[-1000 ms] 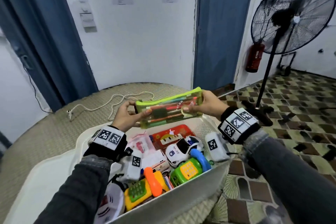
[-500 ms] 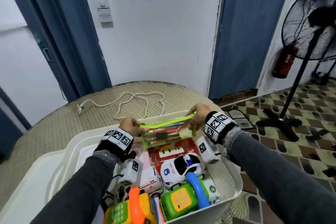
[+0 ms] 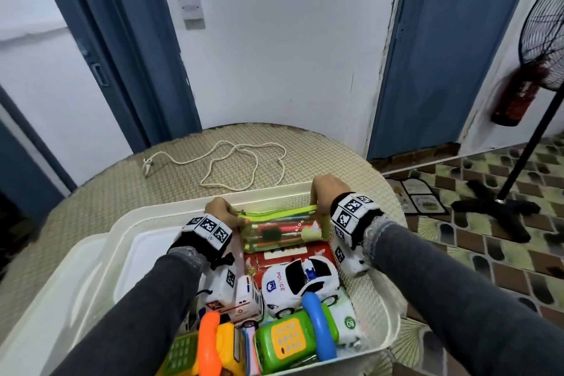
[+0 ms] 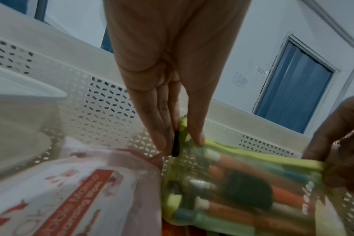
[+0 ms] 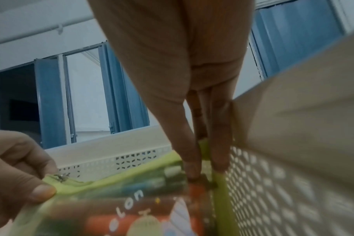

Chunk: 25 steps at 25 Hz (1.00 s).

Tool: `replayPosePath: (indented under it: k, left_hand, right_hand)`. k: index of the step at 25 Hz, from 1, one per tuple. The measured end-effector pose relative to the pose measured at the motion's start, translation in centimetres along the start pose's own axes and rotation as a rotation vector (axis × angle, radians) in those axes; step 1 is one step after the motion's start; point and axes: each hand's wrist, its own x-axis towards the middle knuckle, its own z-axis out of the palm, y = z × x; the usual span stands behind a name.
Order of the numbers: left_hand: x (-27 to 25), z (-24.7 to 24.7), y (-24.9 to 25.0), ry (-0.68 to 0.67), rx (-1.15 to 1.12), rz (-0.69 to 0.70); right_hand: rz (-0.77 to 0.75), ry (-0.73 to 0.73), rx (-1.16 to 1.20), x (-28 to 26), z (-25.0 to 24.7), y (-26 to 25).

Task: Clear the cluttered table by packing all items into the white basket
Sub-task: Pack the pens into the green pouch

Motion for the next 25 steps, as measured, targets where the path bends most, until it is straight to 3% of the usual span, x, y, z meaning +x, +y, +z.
replayPosePath:
  k: [2,6,12,15,19,25]
  left_hand:
    - [-0.5,-0.6,0.4,0.004,0.039,-0.002]
    - [-1.5,-2.8,2.1,0.103,0.141,0.11]
    - [-4.1,-3.9,10.3,-0.021,-0.297,0.323]
    - [-5.5,-1.7,15.4,-0.12,-0.384,0.423]
    - [-6.6,3.0,21.9,-0.204,-0.373,0.449]
    - [-8.0,9.9,29.9,-0.12,-0.294,0.427]
  right_hand:
    - [-0.01,-0.01,0.042,0.4,0.0,0.1]
    - [-0.048,-0.065,0.359,1.0,-1.7,1.0]
    - [-0.117,-0.005,0.724,-0.8,-7.6,4.6]
    - [-0.108,0.015,0.835,-1.4,-9.1,8.3]
    - [-0.06,-0.05,0.839,-1.0,-9.1,14.7]
    - [0.019,-0.245,0.749,1.2,-7.2,25.3]
